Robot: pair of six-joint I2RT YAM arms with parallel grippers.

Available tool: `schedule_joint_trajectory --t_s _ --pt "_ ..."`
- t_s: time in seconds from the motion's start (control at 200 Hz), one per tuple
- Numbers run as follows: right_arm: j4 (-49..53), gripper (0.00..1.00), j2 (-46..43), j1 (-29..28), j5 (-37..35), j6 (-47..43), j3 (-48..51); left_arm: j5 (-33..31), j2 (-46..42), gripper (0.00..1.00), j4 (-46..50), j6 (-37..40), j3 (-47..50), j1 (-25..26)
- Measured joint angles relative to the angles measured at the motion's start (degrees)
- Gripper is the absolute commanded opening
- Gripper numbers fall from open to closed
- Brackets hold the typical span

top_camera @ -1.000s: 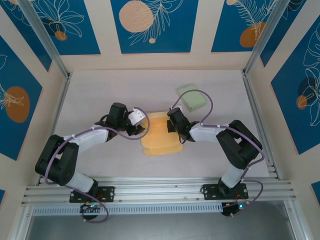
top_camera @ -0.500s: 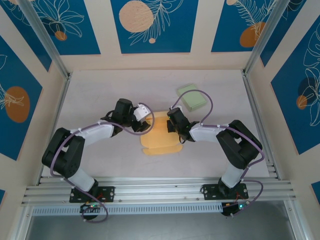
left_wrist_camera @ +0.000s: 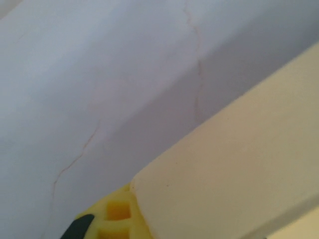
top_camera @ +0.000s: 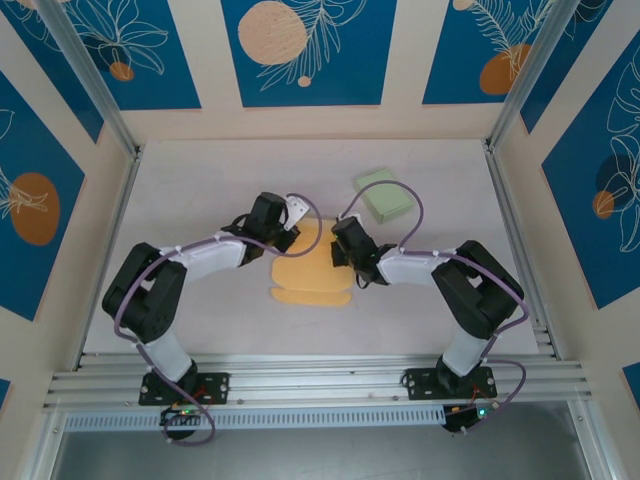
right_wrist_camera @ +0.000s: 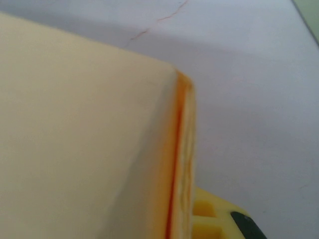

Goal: Fold the paper box

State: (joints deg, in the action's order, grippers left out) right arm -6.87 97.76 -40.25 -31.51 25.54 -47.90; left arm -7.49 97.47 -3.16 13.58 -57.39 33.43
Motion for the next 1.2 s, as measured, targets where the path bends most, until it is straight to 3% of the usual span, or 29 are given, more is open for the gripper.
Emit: schedule_joint_trajectory --t_s 0.285,0.415,0.625,0.68,0.745,0.83,1.04,1.2 --pt "5.88 0.03 2.69 -0.13 -0.68 1.05 -5.66 -5.11 0.00 0.00 12.57 -8.37 -5.35 1.79" --pt "9.70 0.17 4.76 -0.13 -1.53 1.03 -9.51 -5.86 -0.33 0.00 12.90 -10.16 -4.81 1.88" --pt "16.48 0.24 10.01 -0.13 -3.61 0.90 -16.15 -5.95 -0.44 0.00 12.63 -10.51 -3.80 2.01" --pt "18.75 0.20 11.19 -0.13 -4.55 0.90 -18.40 -6.12 -0.42 0.00 12.66 -10.51 -3.85 2.01" --pt "20.68 0.00 12.35 -0.17 -5.42 1.33 -20.39 -6.23 -0.11 0.00 12.76 -10.54 -4.07 2.01" --pt "22.91 0.00 12.85 -0.13 -6.47 3.48 -21.84 -6.32 0.55 0.00 13.11 -10.82 -4.28 2.01" --pt "29.35 0.00 13.53 -0.13 -8.00 5.81 -24.81 -3.96 0.94 0.32 14.40 -12.33 -5.14 2.34" --pt "31.65 0.00 13.49 0.90 -7.69 7.61 -24.92 1.25 0.57 0.35 14.64 -17.05 -5.09 2.38"
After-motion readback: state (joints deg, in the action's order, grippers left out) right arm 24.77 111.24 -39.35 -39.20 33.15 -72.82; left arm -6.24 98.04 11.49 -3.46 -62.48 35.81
